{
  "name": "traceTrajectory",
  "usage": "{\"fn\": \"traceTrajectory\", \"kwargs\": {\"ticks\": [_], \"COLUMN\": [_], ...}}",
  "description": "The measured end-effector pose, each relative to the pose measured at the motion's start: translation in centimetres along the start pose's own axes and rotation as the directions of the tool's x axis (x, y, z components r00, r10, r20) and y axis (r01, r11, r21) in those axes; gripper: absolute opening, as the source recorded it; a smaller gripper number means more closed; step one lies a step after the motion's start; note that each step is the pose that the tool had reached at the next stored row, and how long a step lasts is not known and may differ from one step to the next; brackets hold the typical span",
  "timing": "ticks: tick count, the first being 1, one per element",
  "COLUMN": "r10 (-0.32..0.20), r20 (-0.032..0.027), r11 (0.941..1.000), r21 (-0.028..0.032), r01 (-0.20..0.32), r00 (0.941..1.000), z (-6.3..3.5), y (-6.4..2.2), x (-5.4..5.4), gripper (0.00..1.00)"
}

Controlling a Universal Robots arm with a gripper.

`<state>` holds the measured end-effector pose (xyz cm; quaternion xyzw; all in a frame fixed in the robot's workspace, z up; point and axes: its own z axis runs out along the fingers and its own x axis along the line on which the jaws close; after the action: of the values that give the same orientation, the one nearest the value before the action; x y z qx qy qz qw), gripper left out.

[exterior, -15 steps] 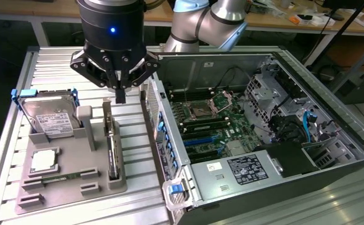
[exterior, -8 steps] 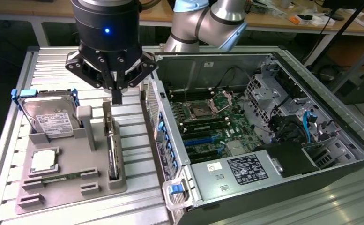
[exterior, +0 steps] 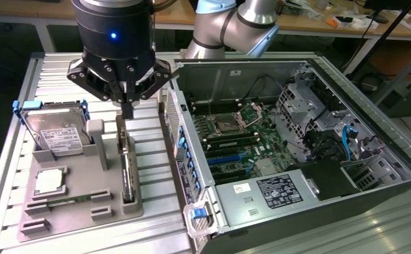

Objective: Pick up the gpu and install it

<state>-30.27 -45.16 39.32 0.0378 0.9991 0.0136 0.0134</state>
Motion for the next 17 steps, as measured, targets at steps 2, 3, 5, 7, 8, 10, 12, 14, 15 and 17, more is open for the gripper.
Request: {"fn": "traceTrajectory", "kwargs": {"ticks": [2,3,5,7,8,10,12,14,15,17], "r10": [0.000,0.000,0.000,0.000,0.000,0.000,0.000,0.000,0.000,0.000], "r20": [-0.0001,0.0000,0.0000,0.0000,0.0000,0.0000,0.0000,0.0000,0.0000,0.0000], "r11": [1.0000,1.0000,1.0000,1.0000,1.0000,1.0000,1.0000,1.0000,1.0000,1.0000], "r21": [0.0000,0.0000,0.0000,0.0000,0.0000,0.0000,-0.0001,0.0000,0.0000,0.0000], "r01": [0.000,0.000,0.000,0.000,0.000,0.000,0.000,0.000,0.000,0.000], "r00": [1.0000,1.0000,1.0000,1.0000,1.0000,1.0000,1.0000,1.0000,1.0000,1.0000], "z": [-0.01,-0.01,-0.02,-0.02,-0.03,-0.03,-0.03,-0.03,-0.03,-0.03], "y": [-0.06,-0.09,-0.15,-0.20,-0.23,-0.25,-0.25,-0.25,-0.25,-0.26], "x": [0.18,0.28,0.46,0.64,0.70,0.81,0.85,0.86,0.87,0.87], "gripper": [0.11,0.11,0.11,0.11,0.11,0.11,0.11,0.11,0.11,0.11]}}
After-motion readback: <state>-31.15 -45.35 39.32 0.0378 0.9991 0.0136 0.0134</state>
